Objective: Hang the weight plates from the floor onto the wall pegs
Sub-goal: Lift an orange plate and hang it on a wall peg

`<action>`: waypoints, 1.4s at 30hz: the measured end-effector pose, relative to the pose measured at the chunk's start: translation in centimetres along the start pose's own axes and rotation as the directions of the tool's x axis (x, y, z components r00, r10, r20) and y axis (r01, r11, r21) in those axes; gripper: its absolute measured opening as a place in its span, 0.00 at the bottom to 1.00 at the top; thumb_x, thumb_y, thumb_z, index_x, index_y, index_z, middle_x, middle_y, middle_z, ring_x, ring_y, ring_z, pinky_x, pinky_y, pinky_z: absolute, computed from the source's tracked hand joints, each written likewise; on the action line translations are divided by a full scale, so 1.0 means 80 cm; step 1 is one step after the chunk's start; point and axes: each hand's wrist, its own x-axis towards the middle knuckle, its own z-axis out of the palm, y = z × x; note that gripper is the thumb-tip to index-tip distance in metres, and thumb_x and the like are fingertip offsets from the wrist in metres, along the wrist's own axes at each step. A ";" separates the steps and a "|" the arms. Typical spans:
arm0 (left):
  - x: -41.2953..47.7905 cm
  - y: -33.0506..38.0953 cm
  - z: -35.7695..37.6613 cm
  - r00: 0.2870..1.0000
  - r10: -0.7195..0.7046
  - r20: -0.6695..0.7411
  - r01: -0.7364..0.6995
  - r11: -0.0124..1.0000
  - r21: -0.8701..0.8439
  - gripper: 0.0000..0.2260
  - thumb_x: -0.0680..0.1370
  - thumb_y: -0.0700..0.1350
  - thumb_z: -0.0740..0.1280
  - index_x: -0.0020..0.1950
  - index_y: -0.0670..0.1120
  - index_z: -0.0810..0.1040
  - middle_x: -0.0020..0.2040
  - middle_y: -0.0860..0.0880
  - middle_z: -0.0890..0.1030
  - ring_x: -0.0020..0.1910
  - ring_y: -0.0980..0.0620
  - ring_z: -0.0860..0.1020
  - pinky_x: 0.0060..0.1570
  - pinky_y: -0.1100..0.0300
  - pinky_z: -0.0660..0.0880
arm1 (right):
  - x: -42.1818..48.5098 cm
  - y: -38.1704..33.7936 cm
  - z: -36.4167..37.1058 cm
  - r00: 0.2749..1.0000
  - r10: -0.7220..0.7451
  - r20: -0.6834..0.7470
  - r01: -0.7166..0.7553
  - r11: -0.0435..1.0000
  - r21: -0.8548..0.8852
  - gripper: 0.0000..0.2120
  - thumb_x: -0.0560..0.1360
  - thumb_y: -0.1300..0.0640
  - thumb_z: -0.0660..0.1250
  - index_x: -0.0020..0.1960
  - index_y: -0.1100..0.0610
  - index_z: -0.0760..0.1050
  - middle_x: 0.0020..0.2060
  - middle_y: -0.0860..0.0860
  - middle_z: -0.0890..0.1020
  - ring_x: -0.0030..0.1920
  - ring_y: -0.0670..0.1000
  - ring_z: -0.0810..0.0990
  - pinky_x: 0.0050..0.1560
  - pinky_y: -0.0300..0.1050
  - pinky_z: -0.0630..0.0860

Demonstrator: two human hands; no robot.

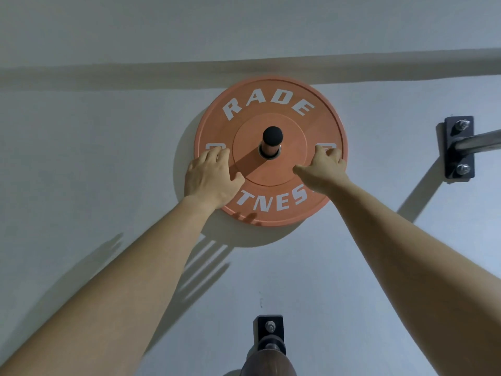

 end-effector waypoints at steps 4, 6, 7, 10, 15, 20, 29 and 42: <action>-0.035 -0.013 -0.042 1.000 -0.003 0.030 0.003 1.000 -0.010 0.29 0.80 0.56 0.60 0.78 0.46 0.63 0.77 0.47 0.67 0.76 0.45 0.64 0.73 0.46 0.63 | -0.051 -0.025 -0.014 0.999 0.021 0.025 -0.020 0.999 -0.026 0.36 0.76 0.45 0.65 0.78 0.56 0.56 0.77 0.58 0.55 0.74 0.64 0.58 0.67 0.60 0.67; -0.054 -0.021 -0.064 0.999 0.001 0.041 0.000 1.000 -0.018 0.28 0.80 0.56 0.61 0.78 0.46 0.64 0.77 0.47 0.68 0.75 0.45 0.66 0.72 0.46 0.63 | -0.081 -0.036 -0.019 0.998 0.033 0.044 -0.032 0.999 -0.041 0.33 0.75 0.45 0.65 0.75 0.55 0.59 0.74 0.58 0.58 0.72 0.64 0.60 0.66 0.60 0.67; -0.065 -0.024 -0.077 0.999 -0.002 0.052 0.003 1.000 -0.022 0.28 0.79 0.57 0.61 0.77 0.46 0.64 0.76 0.47 0.68 0.74 0.44 0.66 0.72 0.46 0.64 | -0.097 -0.041 -0.022 0.998 0.038 0.053 -0.036 0.998 -0.050 0.32 0.75 0.46 0.65 0.74 0.55 0.61 0.73 0.57 0.60 0.71 0.63 0.61 0.64 0.59 0.68; -0.089 -0.028 -0.108 0.997 -0.007 0.078 0.010 0.999 -0.039 0.28 0.80 0.57 0.61 0.77 0.45 0.65 0.75 0.46 0.70 0.73 0.44 0.68 0.70 0.46 0.65 | -0.139 -0.055 -0.034 0.997 0.037 0.066 -0.032 0.997 -0.075 0.29 0.74 0.46 0.65 0.72 0.55 0.63 0.69 0.56 0.63 0.68 0.62 0.63 0.61 0.57 0.68; -0.122 -0.022 -0.161 0.994 0.009 0.113 -0.002 0.998 -0.068 0.28 0.80 0.58 0.60 0.76 0.45 0.66 0.74 0.46 0.71 0.72 0.43 0.69 0.69 0.46 0.66 | -0.192 -0.081 -0.070 0.994 0.038 0.102 -0.026 0.992 -0.120 0.28 0.74 0.46 0.65 0.71 0.53 0.64 0.68 0.56 0.63 0.68 0.61 0.63 0.62 0.56 0.67; -0.153 -0.005 -0.218 0.989 0.008 0.146 0.000 0.999 -0.052 0.28 0.80 0.59 0.60 0.76 0.45 0.66 0.74 0.46 0.71 0.72 0.43 0.70 0.68 0.46 0.68 | -0.237 -0.102 -0.118 0.993 0.010 0.119 0.010 0.986 -0.166 0.29 0.75 0.44 0.66 0.71 0.53 0.63 0.70 0.57 0.62 0.68 0.62 0.63 0.64 0.60 0.69; -0.222 0.080 -0.314 0.982 -0.018 0.188 0.029 0.998 -0.060 0.24 0.80 0.56 0.60 0.72 0.46 0.69 0.69 0.46 0.75 0.67 0.43 0.73 0.64 0.46 0.71 | -0.319 -0.065 -0.218 0.993 -0.078 0.087 0.096 0.968 -0.233 0.31 0.74 0.39 0.65 0.72 0.51 0.63 0.69 0.56 0.63 0.68 0.60 0.64 0.60 0.59 0.71; -0.399 0.245 -0.403 0.904 0.007 0.428 0.025 0.997 -0.071 0.24 0.80 0.54 0.59 0.73 0.45 0.67 0.70 0.45 0.73 0.68 0.43 0.70 0.66 0.47 0.66 | -0.489 0.073 -0.386 0.972 0.072 0.223 0.005 0.945 -0.327 0.30 0.77 0.45 0.64 0.73 0.56 0.62 0.69 0.56 0.63 0.69 0.61 0.62 0.55 0.55 0.68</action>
